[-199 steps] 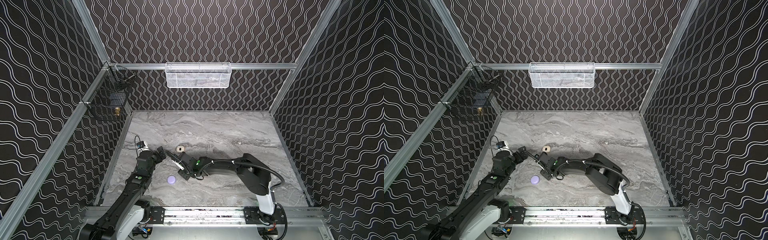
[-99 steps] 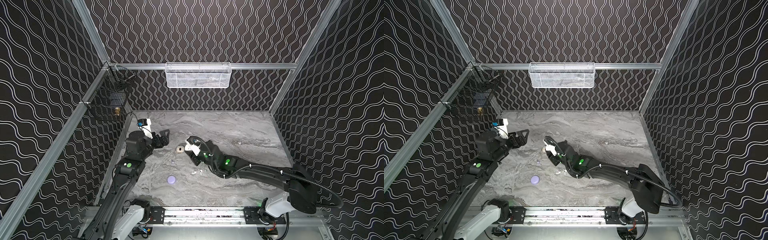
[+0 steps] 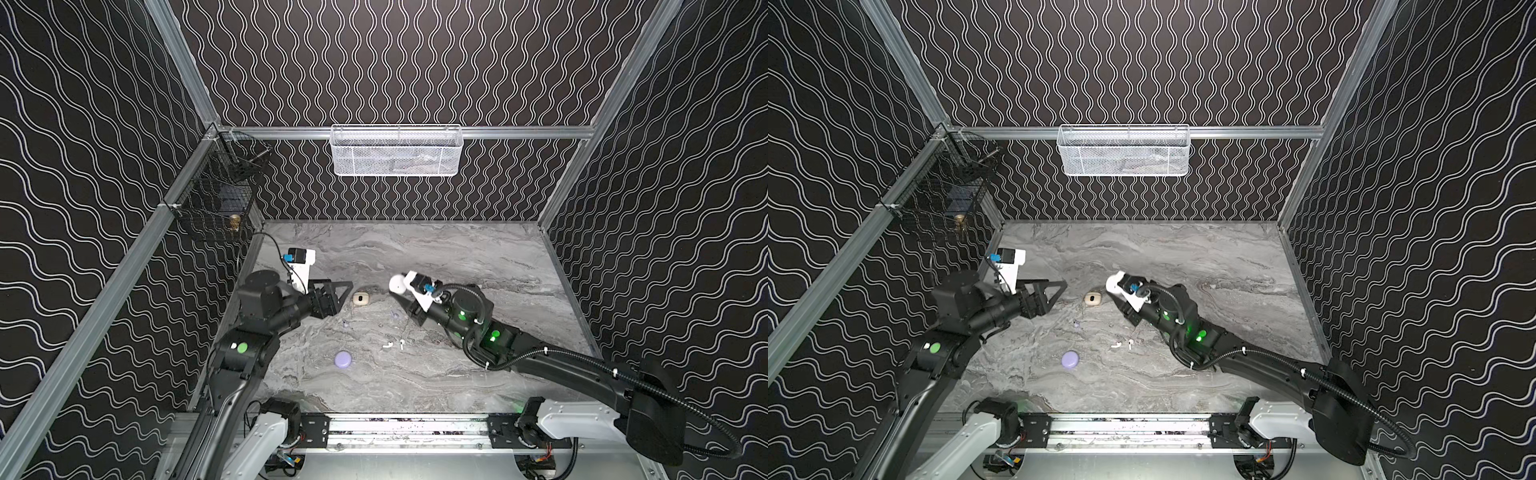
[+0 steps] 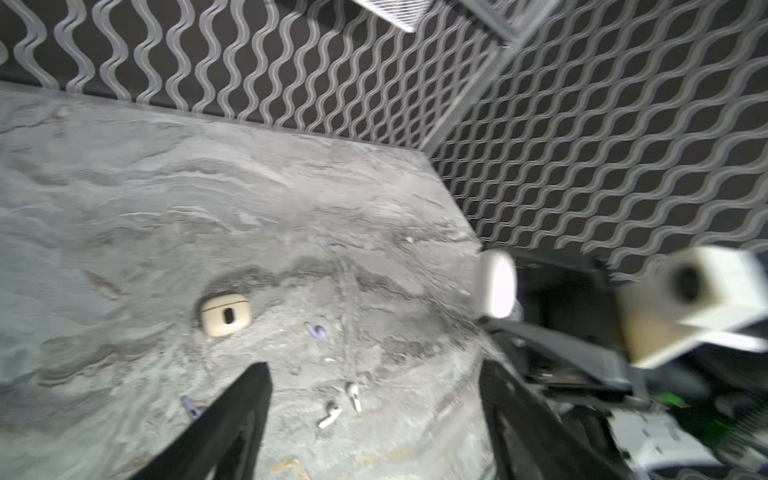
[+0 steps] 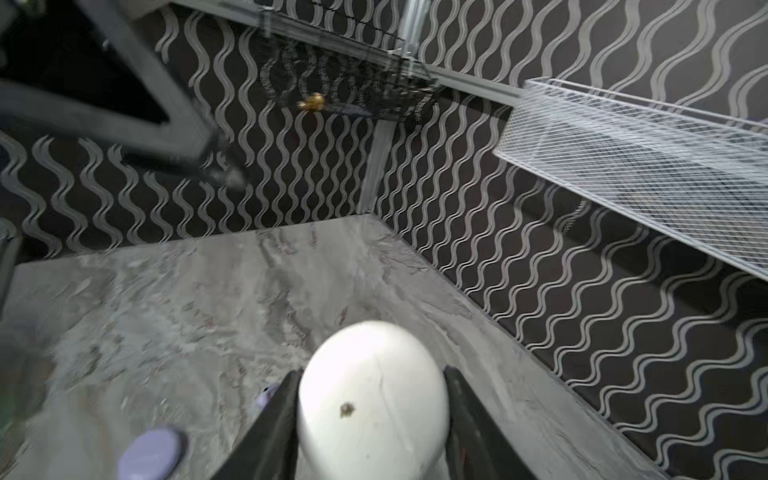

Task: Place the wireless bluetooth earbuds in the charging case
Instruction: 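Lift the white round case off the table with the right gripper, then carry the white case toward the left gripper while the left gripper reaches for it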

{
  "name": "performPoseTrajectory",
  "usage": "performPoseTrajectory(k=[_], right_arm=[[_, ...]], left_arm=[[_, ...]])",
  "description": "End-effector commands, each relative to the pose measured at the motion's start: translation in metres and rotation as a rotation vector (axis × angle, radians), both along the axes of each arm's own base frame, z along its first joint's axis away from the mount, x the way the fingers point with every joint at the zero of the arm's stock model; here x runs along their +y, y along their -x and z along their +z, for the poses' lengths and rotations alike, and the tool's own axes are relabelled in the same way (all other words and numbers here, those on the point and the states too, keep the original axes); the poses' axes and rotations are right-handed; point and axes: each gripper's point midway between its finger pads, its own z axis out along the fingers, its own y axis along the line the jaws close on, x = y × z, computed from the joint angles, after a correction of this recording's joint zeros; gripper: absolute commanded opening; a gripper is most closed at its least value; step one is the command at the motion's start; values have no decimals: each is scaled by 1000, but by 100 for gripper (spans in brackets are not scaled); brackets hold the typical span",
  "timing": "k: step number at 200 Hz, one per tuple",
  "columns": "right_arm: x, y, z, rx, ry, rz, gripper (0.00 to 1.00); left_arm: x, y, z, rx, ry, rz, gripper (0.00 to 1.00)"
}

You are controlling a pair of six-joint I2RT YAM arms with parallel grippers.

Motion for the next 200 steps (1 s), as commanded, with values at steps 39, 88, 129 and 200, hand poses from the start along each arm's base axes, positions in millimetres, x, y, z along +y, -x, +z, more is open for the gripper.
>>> performPoseTrajectory(k=[39, 88, 129, 200], right_arm=[[4, 16, 57, -220, -107, 76, 20], [23, 13, 55, -254, -50, 80, 17], [42, 34, 50, -320, 2, 83, 17], [49, 26, 64, -289, -3, -18, 16]], left_arm=[[-30, 23, 37, -42, 111, -238, 71], [-41, 11, 40, -31, 149, -293, 68], [-60, 19, 28, -49, 97, -308, 67], [-72, 24, 29, -75, -24, -274, 57]])
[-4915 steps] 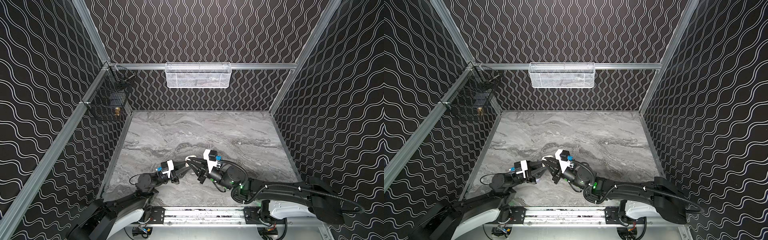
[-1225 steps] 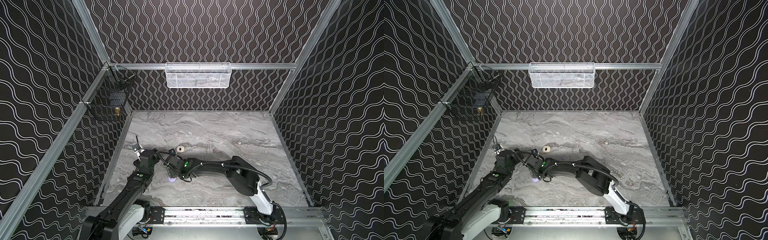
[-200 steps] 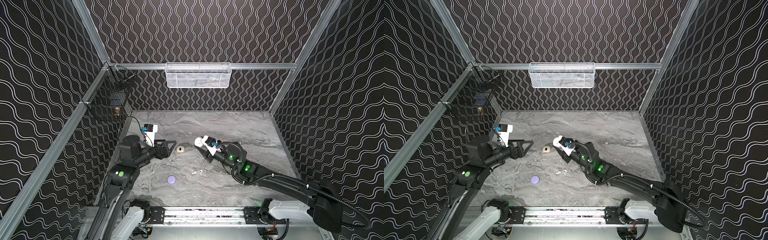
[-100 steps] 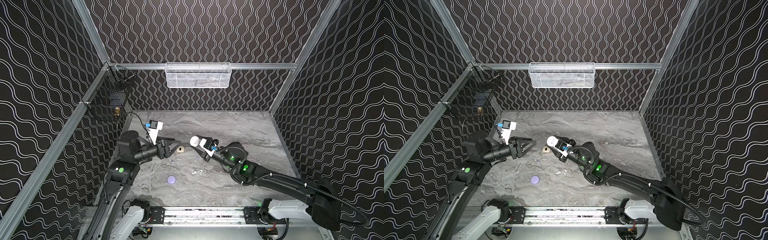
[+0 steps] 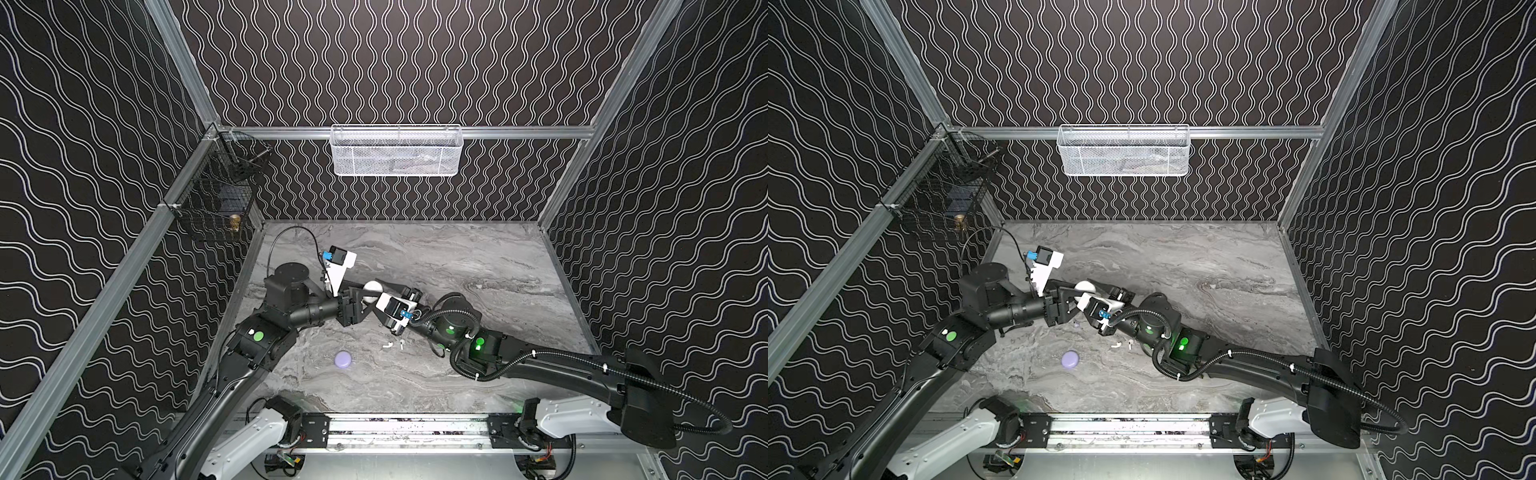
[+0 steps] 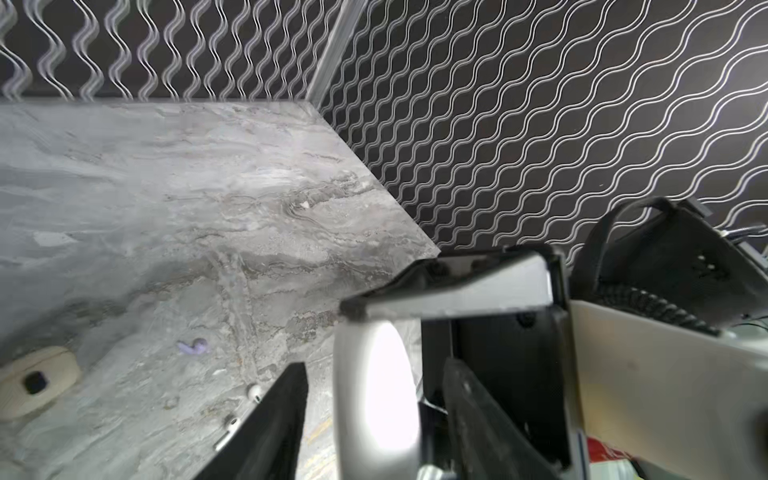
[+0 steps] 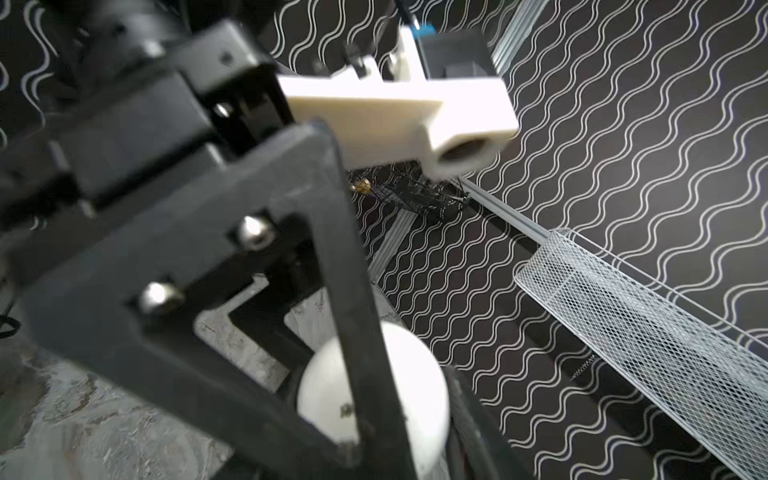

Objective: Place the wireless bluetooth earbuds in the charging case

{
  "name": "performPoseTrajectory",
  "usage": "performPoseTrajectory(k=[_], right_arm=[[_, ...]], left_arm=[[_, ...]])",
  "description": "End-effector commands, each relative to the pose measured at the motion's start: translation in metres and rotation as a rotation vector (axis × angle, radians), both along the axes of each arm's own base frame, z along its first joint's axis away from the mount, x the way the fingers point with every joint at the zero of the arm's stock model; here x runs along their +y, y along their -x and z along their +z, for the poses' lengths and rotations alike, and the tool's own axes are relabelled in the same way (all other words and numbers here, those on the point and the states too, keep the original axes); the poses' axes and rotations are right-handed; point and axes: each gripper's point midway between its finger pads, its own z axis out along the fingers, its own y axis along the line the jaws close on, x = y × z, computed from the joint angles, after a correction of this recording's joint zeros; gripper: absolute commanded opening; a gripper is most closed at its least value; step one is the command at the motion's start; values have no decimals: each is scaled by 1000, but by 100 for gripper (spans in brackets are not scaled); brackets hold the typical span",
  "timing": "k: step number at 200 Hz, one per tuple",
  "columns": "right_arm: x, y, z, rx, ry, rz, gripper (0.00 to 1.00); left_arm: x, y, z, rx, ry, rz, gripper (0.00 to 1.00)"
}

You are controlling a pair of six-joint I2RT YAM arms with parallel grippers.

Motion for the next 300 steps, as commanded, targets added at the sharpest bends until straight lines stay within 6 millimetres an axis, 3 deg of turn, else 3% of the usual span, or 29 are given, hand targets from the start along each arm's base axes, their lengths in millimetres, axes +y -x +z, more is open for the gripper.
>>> performPoseTrajectory(k=[1, 42, 102, 131, 161, 179, 225, 263, 300], right_arm=[[-4, -10, 12, -18, -32, -68, 16], [-4, -14, 17, -34, -60, -85, 14], [-1, -26, 27, -65, -97, -145, 13], [0, -22, 34, -70, -122, -126, 15], [1, -18, 39, -76, -145, -100, 23], [1, -15, 39, -76, -147, -86, 39], [-7, 7, 14, -114, -89, 0, 69], [-11, 13, -6, -133, -2, 20, 72], [-10, 8, -4, -151, 19, -5, 69]], left_arm=[[7, -5, 9, -52, -27, 49, 57], [-6, -9, 9, -22, 11, -1, 47], [1, -8, 3, -11, -28, 32, 41], [2, -8, 0, -11, -54, 30, 31], [-2, -7, 1, -16, -42, 2, 16], [-3, -9, 0, -28, -49, 4, 0], [4, -8, 6, -76, -67, 28, 0], [5, 1, 5, -72, -88, 1, 0], [5, 6, 3, -69, -90, -17, 0]])
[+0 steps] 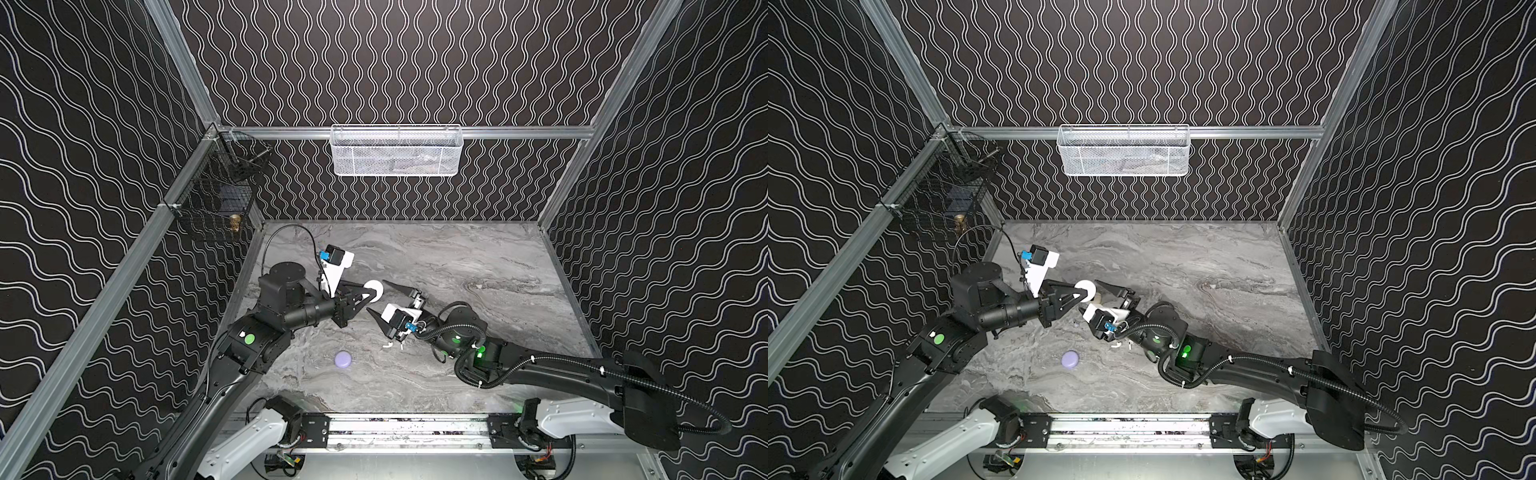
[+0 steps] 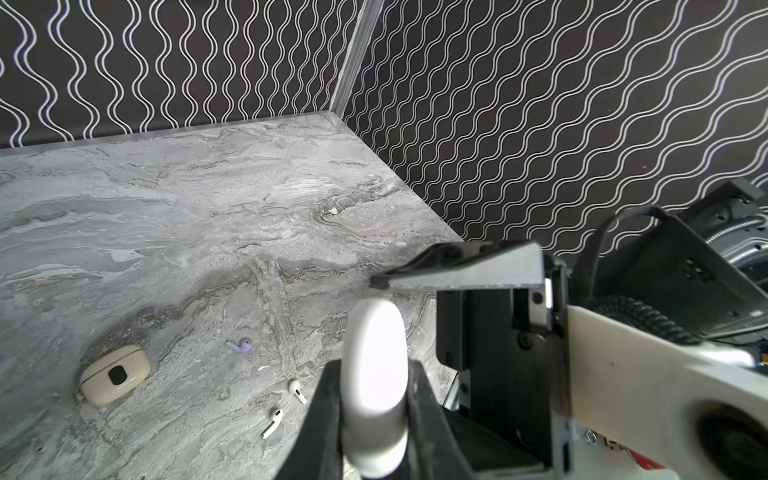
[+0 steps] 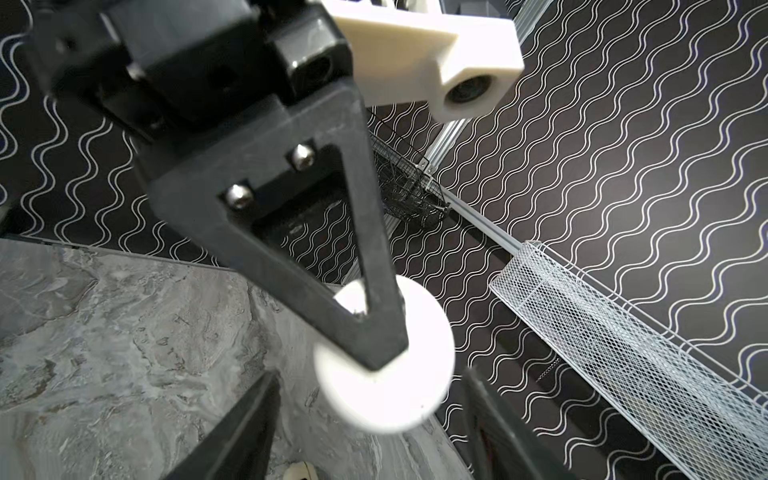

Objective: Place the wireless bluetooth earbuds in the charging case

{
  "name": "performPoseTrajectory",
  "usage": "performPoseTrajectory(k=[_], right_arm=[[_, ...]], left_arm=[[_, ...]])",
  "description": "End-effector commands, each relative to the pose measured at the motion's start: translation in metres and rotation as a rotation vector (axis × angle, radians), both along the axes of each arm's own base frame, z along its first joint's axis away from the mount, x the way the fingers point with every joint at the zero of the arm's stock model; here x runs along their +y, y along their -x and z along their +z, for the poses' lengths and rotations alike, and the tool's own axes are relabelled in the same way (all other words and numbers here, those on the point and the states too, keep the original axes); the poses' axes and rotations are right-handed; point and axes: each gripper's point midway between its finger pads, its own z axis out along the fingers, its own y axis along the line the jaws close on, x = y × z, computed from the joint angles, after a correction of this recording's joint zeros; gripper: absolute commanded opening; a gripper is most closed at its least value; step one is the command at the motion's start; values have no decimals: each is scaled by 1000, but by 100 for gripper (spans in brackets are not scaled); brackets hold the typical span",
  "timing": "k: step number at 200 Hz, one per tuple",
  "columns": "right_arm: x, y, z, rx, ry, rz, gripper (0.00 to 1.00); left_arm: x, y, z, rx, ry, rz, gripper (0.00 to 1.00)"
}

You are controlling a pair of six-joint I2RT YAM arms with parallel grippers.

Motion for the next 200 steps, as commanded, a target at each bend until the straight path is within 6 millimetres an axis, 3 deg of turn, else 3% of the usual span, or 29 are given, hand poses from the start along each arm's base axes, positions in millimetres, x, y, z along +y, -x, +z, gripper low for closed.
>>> performPoseTrajectory(k=[1, 56, 85, 111, 145, 178, 200], right_arm=[[1, -1, 8, -41, 6, -4, 69], [8, -2, 12, -39, 11, 1, 53], [9, 2, 14, -33, 6, 32, 51], [12, 3, 14, -28, 9, 41, 40], [17, -1, 15, -23, 14, 35, 37], [17, 0, 18, -19, 3, 44, 28], [18, -1, 18, -16, -5, 40, 25]], left_arm=[[-2, 5, -1, -8, -7, -36, 0], [-4, 7, 0, -13, -3, -49, 0], [-5, 6, -4, -3, -5, -55, 0], [-5, 8, -4, -6, 0, -60, 0], [-7, 10, -2, -5, 5, -76, 1], [-7, 9, -4, -1, 4, -79, 10], [-6, 9, -2, -4, 7, -72, 33]])
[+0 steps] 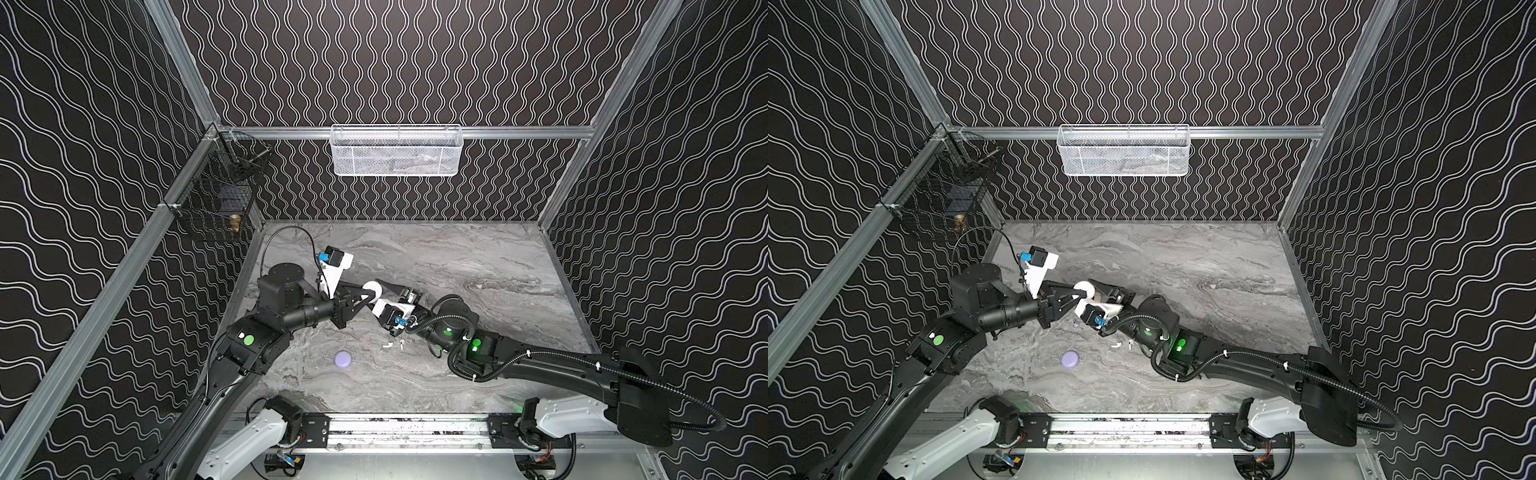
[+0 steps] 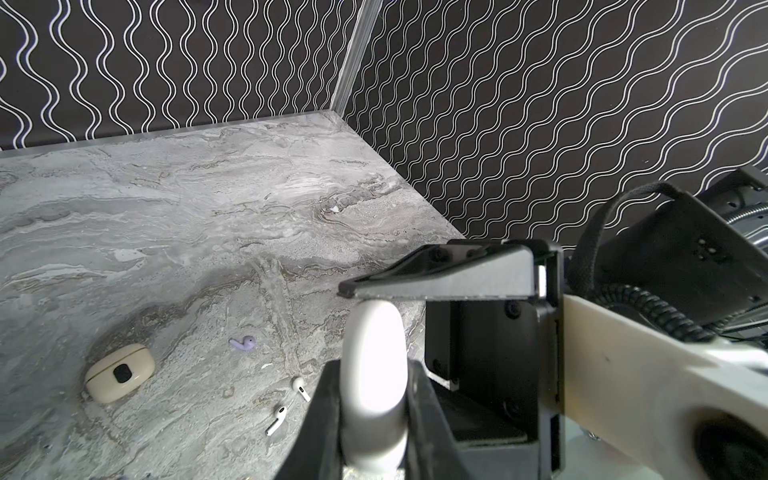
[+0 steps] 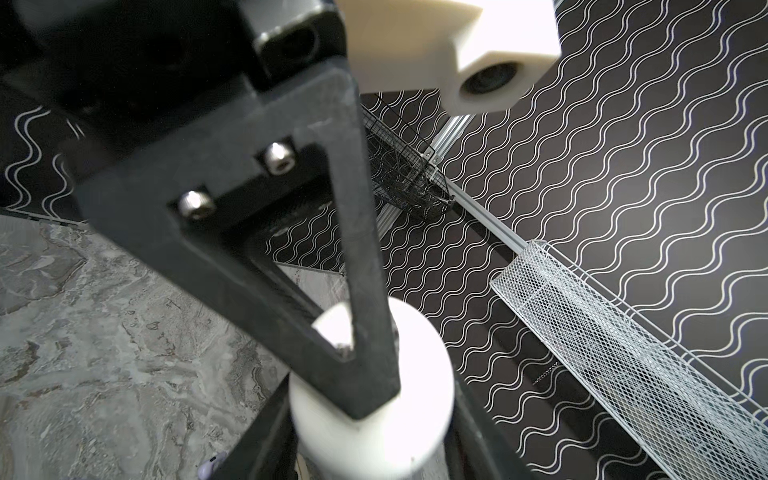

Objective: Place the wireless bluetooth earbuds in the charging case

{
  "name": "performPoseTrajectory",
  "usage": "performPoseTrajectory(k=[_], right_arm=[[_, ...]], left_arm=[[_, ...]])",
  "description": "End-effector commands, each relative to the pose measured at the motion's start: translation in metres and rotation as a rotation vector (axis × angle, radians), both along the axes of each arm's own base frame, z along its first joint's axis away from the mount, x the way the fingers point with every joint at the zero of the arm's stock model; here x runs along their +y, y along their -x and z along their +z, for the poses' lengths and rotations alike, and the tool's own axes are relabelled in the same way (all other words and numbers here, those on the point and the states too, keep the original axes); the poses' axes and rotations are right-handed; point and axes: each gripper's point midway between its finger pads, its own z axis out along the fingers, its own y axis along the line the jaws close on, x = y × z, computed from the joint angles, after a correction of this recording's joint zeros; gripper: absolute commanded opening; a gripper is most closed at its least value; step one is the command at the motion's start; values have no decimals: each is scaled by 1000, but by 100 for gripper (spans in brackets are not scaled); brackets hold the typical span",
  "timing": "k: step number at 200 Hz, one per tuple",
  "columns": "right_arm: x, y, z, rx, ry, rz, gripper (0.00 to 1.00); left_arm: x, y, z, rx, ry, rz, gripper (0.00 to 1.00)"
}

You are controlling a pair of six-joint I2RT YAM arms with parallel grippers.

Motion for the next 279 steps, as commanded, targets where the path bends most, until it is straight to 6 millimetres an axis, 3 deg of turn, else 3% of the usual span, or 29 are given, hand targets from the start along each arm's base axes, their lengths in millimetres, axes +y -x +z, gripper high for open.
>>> performPoseTrajectory(k=[1, 12, 26, 51, 74, 140, 160, 178, 188, 213, 234, 254, 279], right_arm=[[5, 7, 16, -13, -58, 46, 25], [4, 4, 17, -12, -65, 31, 23], [4, 1, 19, -13, -75, 12, 22], [3, -3, 22, -14, -92, -13, 20], [1, -3, 25, -16, -100, -14, 20], [0, 3, 26, -15, -106, 14, 22], [-2, 6, 23, -13, -104, 26, 37], [-10, 8, 22, 6, -131, 21, 62], [-18, 9, 17, 31, -140, 6, 67], [-42, 22, 8, 118, -187, 31, 67], [-59, 34, 10, 165, -236, 63, 60], [-72, 29, 11, 225, -273, 20, 52], [-77, 30, 7, 261, -273, 13, 49]], left_arm=[[-6, 10, 3, -5, 17, -67, 35], [-5, 9, 3, -7, 17, -59, 47], [-4, 9, 3, -9, 16, -54, 55], [-4, 9, -1, -1, 7, -50, 56], [-2, 6, -3, 3, -5, -33, 49], [-5, 5, -4, 0, -2, -47, 14], [-5, 4, -3, -19, 7, -43, 3], [-5, 0, -4, -60, 16, -36, 1], [-6, -3, -5, -93, 26, -33, 0], [-11, -5, -16, -231, 50, -70, 1], [-17, -1, -29, -324, 48, -124, 0], [-20, 10, -32, -426, 80, -182, 0], [-18, 15, -42, -472, 50, -194, 0]])
